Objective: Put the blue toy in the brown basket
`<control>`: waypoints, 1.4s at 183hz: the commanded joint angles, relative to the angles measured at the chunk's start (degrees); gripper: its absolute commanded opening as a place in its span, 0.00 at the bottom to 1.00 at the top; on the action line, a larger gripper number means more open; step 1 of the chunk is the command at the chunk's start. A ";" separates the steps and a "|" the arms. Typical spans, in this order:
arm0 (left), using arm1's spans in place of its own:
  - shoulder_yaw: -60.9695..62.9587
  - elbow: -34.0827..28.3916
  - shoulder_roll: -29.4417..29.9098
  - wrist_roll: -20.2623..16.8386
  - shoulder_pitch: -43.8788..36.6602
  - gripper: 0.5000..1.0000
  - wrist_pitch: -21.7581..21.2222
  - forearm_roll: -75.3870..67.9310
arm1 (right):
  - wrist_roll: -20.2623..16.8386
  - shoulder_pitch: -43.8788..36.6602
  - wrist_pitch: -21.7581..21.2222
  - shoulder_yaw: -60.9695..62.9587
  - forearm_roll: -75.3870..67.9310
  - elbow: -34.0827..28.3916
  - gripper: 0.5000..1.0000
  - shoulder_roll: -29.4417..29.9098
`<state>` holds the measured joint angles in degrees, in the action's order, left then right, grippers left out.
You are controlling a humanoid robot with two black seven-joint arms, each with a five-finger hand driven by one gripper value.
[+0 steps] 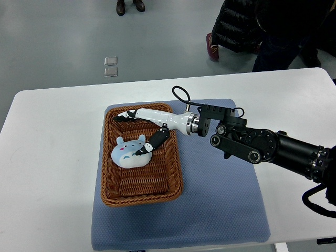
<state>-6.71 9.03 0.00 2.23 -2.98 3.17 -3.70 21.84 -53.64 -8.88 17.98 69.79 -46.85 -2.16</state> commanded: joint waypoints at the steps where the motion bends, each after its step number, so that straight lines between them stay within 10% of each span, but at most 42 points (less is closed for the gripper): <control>1: 0.03 0.11 0.00 -0.03 0.00 1.00 0.00 0.01 | -0.22 -0.59 -1.14 0.21 -3.78 -0.17 0.79 -1.71; 39: 0.03 0.11 0.00 -0.03 0.00 1.00 0.08 0.01 | -1.80 -3.14 -9.75 0.39 -16.96 -0.26 0.79 -7.25; 100: -0.05 0.20 0.00 0.06 0.08 1.00 0.17 0.01 | -19.55 -3.23 -14.33 3.73 -46.22 2.64 0.79 -14.63; 256: -0.05 -0.33 0.00 -0.03 0.17 1.00 0.08 0.01 | -23.42 0.99 -13.53 5.92 -69.96 13.27 0.80 -15.07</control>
<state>-6.79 8.70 0.00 2.22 -2.80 3.27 -3.69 -1.95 -52.73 -22.67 22.81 -0.19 -33.49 -17.24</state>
